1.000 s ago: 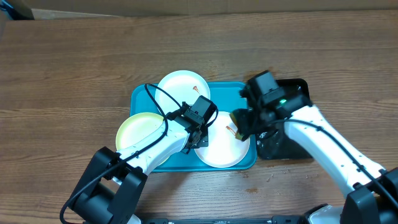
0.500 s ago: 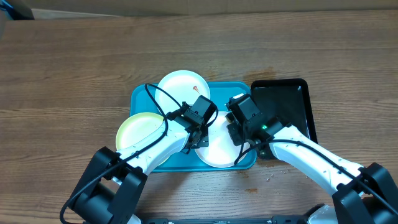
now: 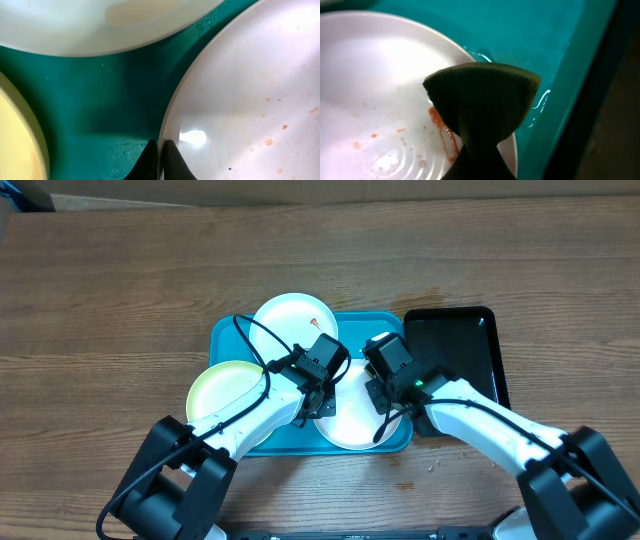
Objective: Clean dirty plates on tray and stack at the side
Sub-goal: 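Scrub the white plate held by the left gripper with the sponge, then return the sponge to the black tray and release it, then lift the white plate off the teal tray with the left gripper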
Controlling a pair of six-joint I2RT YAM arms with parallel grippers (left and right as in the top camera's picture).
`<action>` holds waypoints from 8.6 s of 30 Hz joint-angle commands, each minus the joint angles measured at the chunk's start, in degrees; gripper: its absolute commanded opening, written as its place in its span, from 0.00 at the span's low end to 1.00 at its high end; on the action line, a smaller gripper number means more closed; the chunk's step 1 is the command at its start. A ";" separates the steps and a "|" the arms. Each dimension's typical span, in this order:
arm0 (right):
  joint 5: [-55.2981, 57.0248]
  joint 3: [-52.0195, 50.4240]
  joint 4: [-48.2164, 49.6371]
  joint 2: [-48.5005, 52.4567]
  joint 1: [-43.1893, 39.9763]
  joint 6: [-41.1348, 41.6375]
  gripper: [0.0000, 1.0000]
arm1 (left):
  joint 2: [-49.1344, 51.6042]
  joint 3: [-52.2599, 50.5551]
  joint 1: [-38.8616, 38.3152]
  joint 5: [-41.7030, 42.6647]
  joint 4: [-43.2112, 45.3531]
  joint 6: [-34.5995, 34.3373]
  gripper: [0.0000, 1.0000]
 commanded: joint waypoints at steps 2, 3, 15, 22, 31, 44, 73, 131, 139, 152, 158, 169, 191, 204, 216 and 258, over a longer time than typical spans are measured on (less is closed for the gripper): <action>0.33 -0.26 1.84 3.85 0.07 -0.44 0.04 | 0.66 -0.31 0.22 0.68 -0.07 1.16 0.04; 0.28 -0.26 2.38 4.68 0.07 -0.42 0.04 | 0.66 -0.31 0.22 0.66 -0.07 1.16 0.04; -13.33 -0.26 3.23 8.46 0.07 0.04 0.04 | 0.66 -0.31 0.22 0.68 -0.04 1.14 0.04; -15.72 -0.26 2.38 8.46 0.07 0.02 0.04 | 0.66 -0.31 0.22 0.68 -0.04 1.14 0.04; -16.92 -0.28 -0.33 8.52 0.07 -0.04 0.04 | 0.66 -0.31 0.22 0.68 0.00 1.14 0.04; -22.45 -0.28 -3.15 8.52 0.09 -0.66 0.04 | 0.66 -0.31 0.22 0.68 0.00 1.14 0.04; -52.39 25.44 -31.26 7.78 -16.63 -10.67 0.04 | 0.66 -0.31 0.22 0.70 -0.02 1.14 0.04; -10.10 31.95 -39.85 6.88 -30.99 9.14 1.00 | 0.15 1.16 0.04 1.11 -2.03 1.53 0.05; -8.28 31.93 -39.41 6.88 -32.87 9.33 1.00 | 2.45 1.14 0.04 4.09 -1.55 1.36 0.34; -8.31 31.93 -39.45 6.88 -33.11 9.31 1.00 | 6.38 1.55 0.83 6.29 -0.70 -0.79 0.04; -8.31 31.93 -39.45 6.88 -33.11 9.29 1.00 | 2.40 2.75 2.99 8.68 -1.46 -0.52 0.04; -8.28 31.93 -39.45 6.88 -33.11 9.29 1.00 | -6.69 3.26 8.98 16.65 -2.89 1.62 0.04; -10.78 31.91 -29.77 6.91 -33.11 8.50 1.00 | -7.39 15.74 9.20 16.57 -11.37 4.09 0.04; -20.63 33.46 -26.49 6.91 -52.87 8.90 1.00 | -4.76 21.22 7.63 14.10 -11.23 3.93 0.04; -23.32 33.44 -26.73 6.95 -74.62 8.92 1.00 | 6.86 32.37 1.57 7.78 -4.85 3.93 0.04; -23.32 33.44 -26.73 6.95 -77.42 8.92 1.00 | 7.41 34.56 -33.22 -67.80 43.25 76.48 0.04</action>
